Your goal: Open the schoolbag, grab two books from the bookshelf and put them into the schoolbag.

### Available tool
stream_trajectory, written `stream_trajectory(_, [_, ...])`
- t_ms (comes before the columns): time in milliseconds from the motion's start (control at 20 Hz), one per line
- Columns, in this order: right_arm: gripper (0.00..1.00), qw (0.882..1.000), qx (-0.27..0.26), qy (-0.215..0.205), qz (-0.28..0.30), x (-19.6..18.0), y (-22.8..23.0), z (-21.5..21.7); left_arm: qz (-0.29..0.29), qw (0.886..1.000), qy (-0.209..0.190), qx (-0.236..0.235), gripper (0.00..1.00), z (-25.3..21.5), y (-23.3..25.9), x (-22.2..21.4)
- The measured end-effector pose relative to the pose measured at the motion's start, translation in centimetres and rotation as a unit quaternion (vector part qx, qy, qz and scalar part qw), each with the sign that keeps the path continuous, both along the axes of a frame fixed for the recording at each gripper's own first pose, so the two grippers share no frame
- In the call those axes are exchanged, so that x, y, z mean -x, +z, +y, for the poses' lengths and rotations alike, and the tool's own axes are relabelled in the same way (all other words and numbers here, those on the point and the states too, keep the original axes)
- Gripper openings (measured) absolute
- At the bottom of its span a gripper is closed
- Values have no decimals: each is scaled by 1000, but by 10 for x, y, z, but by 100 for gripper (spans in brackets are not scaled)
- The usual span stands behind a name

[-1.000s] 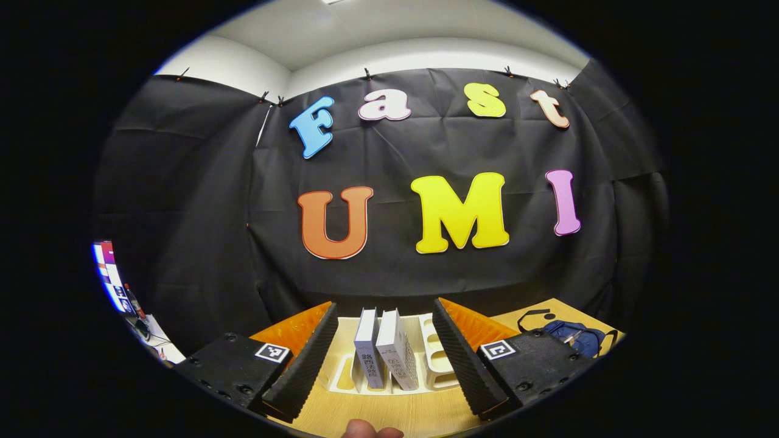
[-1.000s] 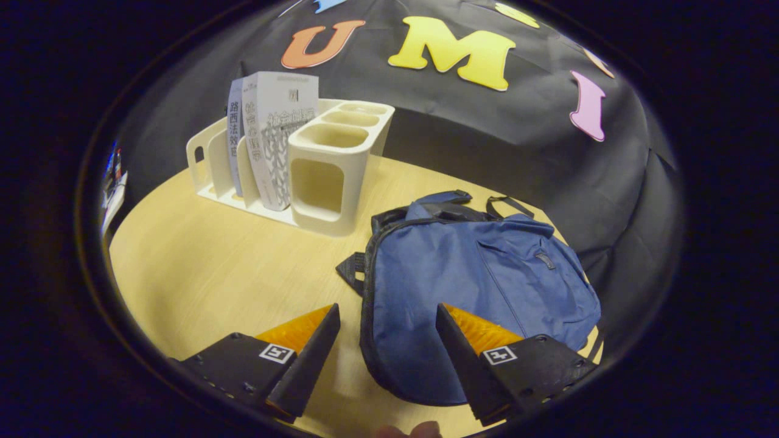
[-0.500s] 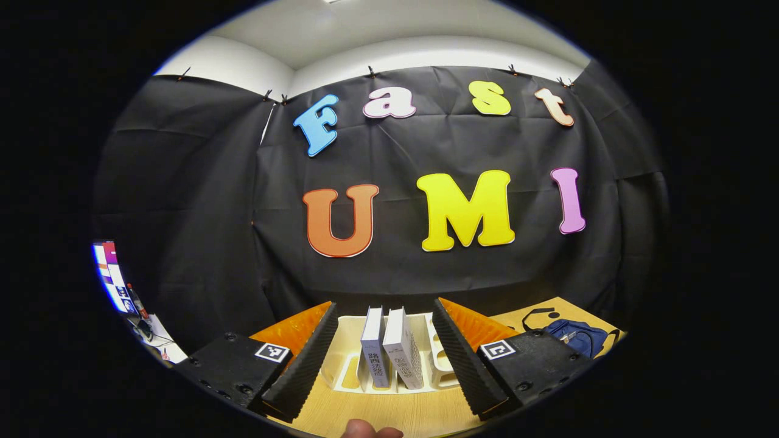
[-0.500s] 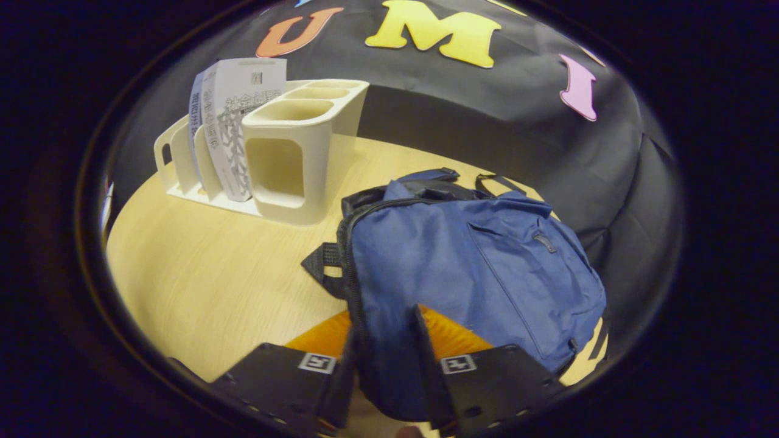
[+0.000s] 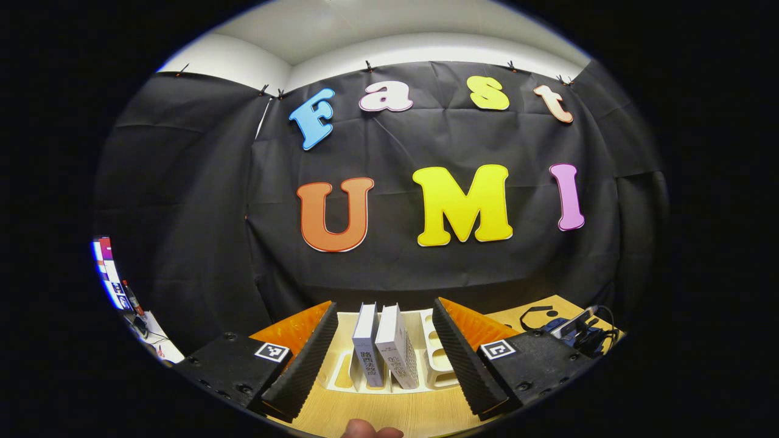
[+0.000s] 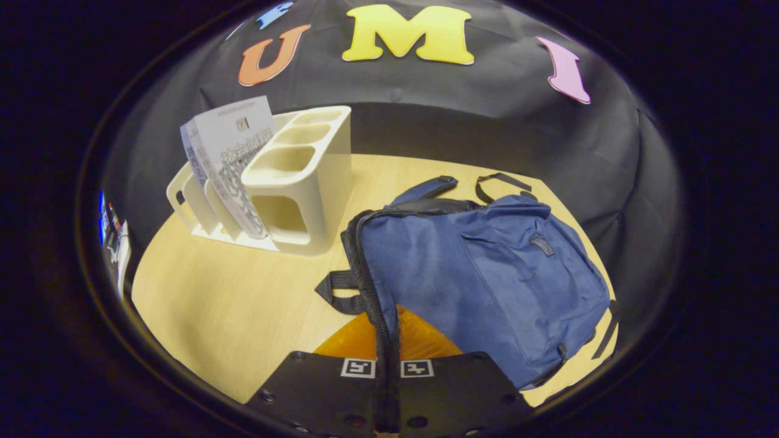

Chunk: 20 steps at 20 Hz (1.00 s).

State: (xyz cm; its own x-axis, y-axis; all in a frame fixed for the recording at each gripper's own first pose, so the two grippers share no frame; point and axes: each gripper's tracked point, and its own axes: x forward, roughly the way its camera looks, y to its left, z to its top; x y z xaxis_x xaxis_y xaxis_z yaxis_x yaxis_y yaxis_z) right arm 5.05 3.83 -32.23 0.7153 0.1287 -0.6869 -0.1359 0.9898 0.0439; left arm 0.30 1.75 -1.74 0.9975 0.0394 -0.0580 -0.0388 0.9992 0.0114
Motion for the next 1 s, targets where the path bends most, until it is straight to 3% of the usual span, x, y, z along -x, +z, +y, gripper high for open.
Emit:
stream_trajectory(300, [0,998,1,5,-55,-7,79,-48,17,1000,-2,14,98,-10,-14,-18])
stream_trajectory(550, [0,996,10,-32,-88,-13,131,-126,38,999,-6,16,98,-17,-28,-37])
stream_trajectory(850, [0,993,26,-71,-96,-25,147,-209,88,996,-11,18,98,-25,-53,-52])
stream_trajectory(1000, [0,993,29,-75,-92,-29,145,-230,114,993,-17,22,98,-29,-67,-57])
